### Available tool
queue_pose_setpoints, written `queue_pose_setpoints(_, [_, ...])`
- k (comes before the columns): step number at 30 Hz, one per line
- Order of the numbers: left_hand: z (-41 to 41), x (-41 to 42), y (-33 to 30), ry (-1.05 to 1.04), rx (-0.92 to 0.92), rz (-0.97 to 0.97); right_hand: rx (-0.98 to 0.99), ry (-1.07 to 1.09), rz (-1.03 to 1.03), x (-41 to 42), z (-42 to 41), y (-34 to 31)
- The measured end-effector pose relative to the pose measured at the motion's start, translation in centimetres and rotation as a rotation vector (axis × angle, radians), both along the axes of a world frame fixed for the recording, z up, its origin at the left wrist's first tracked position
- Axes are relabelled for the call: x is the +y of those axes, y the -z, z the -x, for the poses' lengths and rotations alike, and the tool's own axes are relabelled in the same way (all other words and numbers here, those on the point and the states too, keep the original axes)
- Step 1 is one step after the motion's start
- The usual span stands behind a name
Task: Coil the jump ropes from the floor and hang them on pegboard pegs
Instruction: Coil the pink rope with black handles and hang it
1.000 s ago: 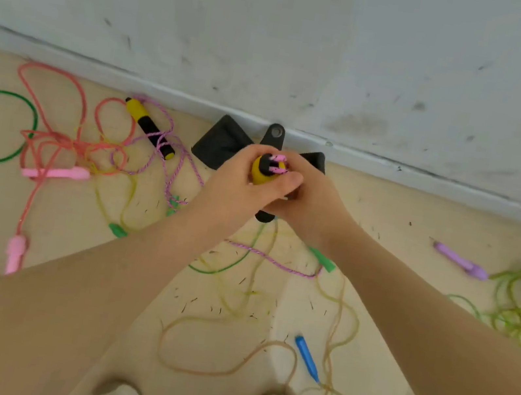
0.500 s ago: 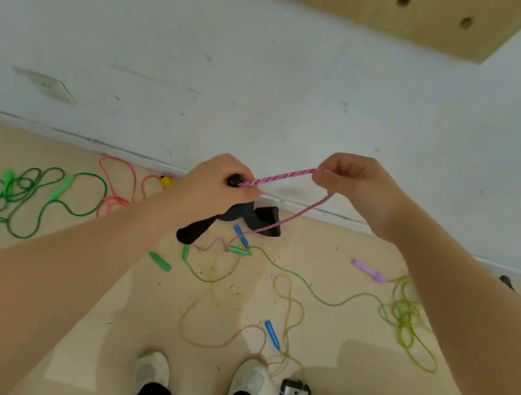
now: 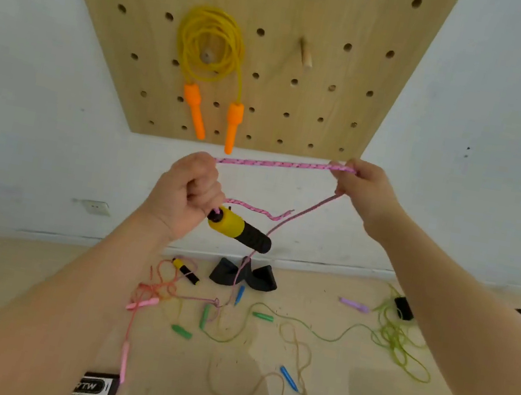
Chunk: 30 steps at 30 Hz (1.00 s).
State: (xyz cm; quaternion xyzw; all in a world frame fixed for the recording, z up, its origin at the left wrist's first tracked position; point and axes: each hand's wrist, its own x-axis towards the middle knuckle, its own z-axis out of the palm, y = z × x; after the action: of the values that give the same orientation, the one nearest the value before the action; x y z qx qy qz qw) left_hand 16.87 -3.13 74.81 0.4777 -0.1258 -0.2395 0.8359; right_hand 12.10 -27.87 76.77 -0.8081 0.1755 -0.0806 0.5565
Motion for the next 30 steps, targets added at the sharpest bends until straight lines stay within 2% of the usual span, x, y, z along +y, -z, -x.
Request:
queue_pose_setpoints(2, [0.0, 1.9, -1.1, -0.037, 0.035, 0.104, -0.046, 0.280, -0.375, -0.5, 1.2, -0.7])
queue_pose_setpoints(4, [0.2, 3.0, -1.6, -0.036, 0.060, 0.144, 0.074, 0.374, -0.465, -1.0, 2.2, -0.7])
queue_pose_setpoints(5, [0.5, 3.0, -2.0, -0.026, 0.068, 0.138, 0.168, 0.342, -0.390, -1.2, 2.7, -0.5])
queue_pose_setpoints(6, [0.8, 2.9, -2.4, -0.026, 0.075, 0.119, 0.293, 0.256, -0.228, -1.3, 3.1, -0.3])
queue_pose_setpoints(9, [1.7, 1.7, -2.9, 0.015, 0.070, -0.015, 0.626, -0.233, 0.430, 1.0, 4.4, -0.9])
queue_pose_setpoints(11, [2.6, 0.3, -3.0, 0.061, 0.065, -0.121, 0.664, -0.421, 0.586, 3.8, 4.7, -1.6])
queue_pose_setpoints(15, [3.9, -2.4, -2.6, 0.102, 0.073, -0.165, 0.608, -0.719, 0.801, 7.8, 4.7, -1.6])
queue_pose_setpoints(18, [4.8, -4.0, -2.5, 0.151, -0.071, -0.367, 0.447, -0.833, 0.768, 7.2, 4.8, -2.2])
queue_pose_setpoints(20, [5.6, -5.3, -2.8, 0.187, -0.159, -0.539, 0.217, -0.744, 0.711, 5.8, 5.0, -3.8])
queue_pose_setpoints(22, [6.1, -6.6, -3.2, 0.216, -0.198, -0.626, -0.010, -0.502, 0.685, 3.5, 5.0, -5.1])
queue_pose_setpoints(24, [6.2, -7.8, -3.5, 0.269, -0.162, -0.615, -0.145, -0.367, 0.627, 1.0, 5.2, -5.9])
queue_pose_setpoints(27, [6.4, -8.9, -4.3, 0.413, 0.022, -0.468, -0.136, -0.515, 0.512, -1.5, 6.1, -6.6])
queue_pose_setpoints(30, [6.6, -10.3, -5.1, 0.439, 0.044, -0.429, -0.066, -0.599, 0.388, -2.9, 6.3, -5.8])
